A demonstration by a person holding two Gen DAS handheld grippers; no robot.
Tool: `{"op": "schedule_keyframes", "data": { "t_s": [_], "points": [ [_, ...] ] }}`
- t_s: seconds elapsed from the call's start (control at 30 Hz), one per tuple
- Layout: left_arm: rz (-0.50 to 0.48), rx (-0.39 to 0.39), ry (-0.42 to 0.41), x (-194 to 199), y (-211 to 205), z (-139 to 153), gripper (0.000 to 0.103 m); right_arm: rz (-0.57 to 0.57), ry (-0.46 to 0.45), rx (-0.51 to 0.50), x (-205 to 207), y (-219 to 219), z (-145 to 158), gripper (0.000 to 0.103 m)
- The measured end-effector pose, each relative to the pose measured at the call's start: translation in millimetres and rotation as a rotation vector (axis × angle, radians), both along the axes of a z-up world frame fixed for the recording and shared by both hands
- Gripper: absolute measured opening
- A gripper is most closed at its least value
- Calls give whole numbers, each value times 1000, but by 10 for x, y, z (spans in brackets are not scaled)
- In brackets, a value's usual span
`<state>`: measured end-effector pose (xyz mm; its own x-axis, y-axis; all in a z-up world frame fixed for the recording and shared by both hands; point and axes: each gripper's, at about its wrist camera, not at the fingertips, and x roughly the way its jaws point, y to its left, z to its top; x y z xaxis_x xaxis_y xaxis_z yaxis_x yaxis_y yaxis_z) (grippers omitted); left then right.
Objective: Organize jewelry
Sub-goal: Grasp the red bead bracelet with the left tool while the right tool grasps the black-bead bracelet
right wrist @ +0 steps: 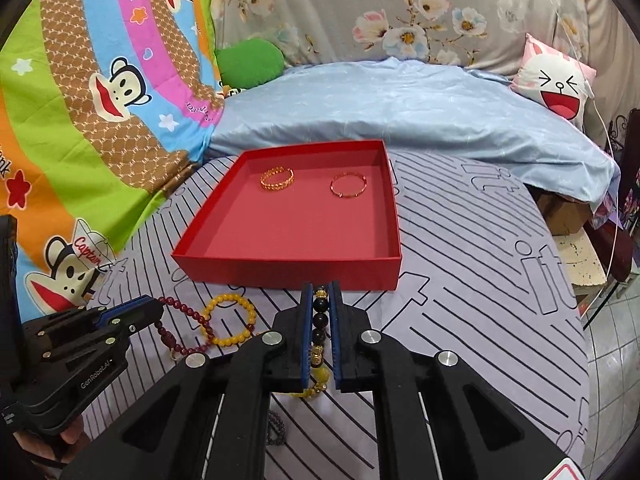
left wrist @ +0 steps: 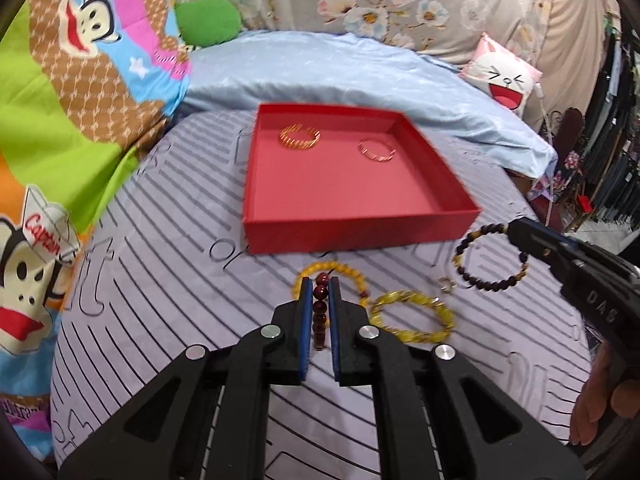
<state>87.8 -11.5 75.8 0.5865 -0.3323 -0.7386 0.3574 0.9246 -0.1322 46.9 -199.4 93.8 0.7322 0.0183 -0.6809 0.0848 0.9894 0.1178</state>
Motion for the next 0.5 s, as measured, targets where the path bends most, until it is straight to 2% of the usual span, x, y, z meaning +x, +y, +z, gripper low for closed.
{"op": "schedule_keyframes", "data": {
  "t_s": [0.03, 0.23, 0.37, 0.47, 0.5],
  "points": [
    [-10, -5, -6, -6, -16, 49, 1, 2, -8, -2, -4, -2, 48, 8],
    [-82, -52, -76, 89, -188, 496, 1, 12, -56, -14, 128, -43, 332, 8],
    [-68, -71, -131, 241, -189, 747, 1, -1, -87, -27, 225, -86, 458, 8],
    [-30, -67, -125, 306, -62, 699, 3, -5, -90, -27, 186, -97, 440, 8],
    [-18, -60, -107, 318, -16, 619, 10, -5, -82, -20, 173, -96, 407, 8]
  ]
}}
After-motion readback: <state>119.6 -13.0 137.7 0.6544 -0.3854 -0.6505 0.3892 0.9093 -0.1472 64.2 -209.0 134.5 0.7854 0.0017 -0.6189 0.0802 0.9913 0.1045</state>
